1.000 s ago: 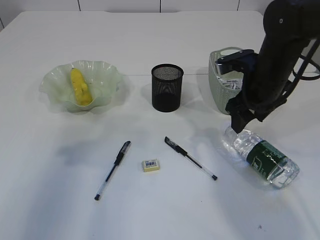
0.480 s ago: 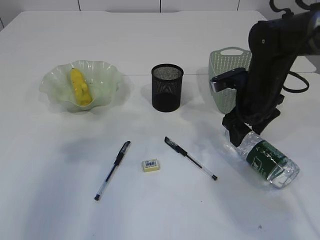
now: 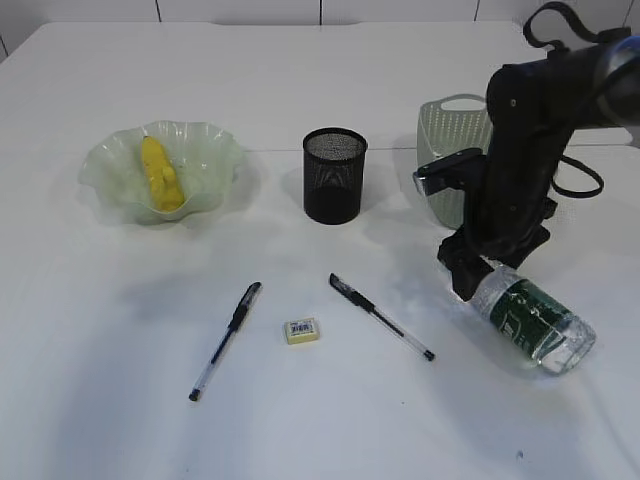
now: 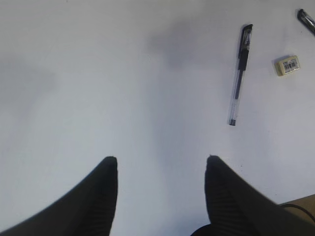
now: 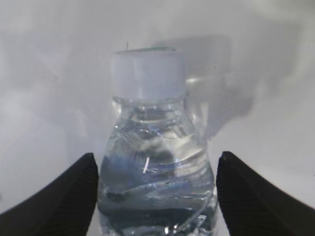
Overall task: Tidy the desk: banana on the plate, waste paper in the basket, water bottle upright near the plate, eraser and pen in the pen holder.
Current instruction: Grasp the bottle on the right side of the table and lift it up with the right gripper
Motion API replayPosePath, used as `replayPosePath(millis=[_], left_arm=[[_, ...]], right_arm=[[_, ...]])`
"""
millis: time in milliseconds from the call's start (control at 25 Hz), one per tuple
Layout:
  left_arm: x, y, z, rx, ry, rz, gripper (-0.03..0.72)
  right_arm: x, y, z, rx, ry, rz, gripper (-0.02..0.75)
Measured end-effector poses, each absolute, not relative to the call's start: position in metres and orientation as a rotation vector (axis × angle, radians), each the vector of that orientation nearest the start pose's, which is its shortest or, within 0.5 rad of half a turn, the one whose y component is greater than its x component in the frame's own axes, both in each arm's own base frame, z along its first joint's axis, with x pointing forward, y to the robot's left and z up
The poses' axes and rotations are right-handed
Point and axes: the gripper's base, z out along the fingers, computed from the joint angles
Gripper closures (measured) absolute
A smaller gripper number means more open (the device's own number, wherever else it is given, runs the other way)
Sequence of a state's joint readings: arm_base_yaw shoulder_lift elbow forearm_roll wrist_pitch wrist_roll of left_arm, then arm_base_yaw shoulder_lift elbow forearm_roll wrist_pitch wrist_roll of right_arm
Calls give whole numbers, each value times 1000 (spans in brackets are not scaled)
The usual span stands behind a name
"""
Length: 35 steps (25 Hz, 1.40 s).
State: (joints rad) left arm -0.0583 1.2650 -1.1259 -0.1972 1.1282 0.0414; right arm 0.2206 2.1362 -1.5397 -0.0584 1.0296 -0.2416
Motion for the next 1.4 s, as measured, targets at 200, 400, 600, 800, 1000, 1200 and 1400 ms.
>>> replayPosePath(millis=[200, 400, 600, 800, 1000, 1200, 1400], left_arm=[[238, -30, 331, 67, 2729, -271, 286], [238, -30, 331, 67, 2729, -271, 286], [238, -30, 331, 67, 2729, -271, 286], [238, -30, 331, 67, 2729, -271, 286], [238, -30, 331, 67, 2727, -271, 286], [238, -30, 331, 67, 2727, -271, 286], [238, -30, 331, 67, 2727, -271, 286]], right_arm=[[412, 88, 138, -753, 3027, -68, 192], [418, 90, 139, -745, 3017, -61, 209], [419, 91, 141, -735, 3017, -45, 305], [416, 93, 141, -702, 3053, 0, 315], [411, 95, 156, -677, 3059, 46, 317], [400, 94, 198, -658, 3027, 78, 318], [383, 95, 240, -623, 2962, 148, 318]])
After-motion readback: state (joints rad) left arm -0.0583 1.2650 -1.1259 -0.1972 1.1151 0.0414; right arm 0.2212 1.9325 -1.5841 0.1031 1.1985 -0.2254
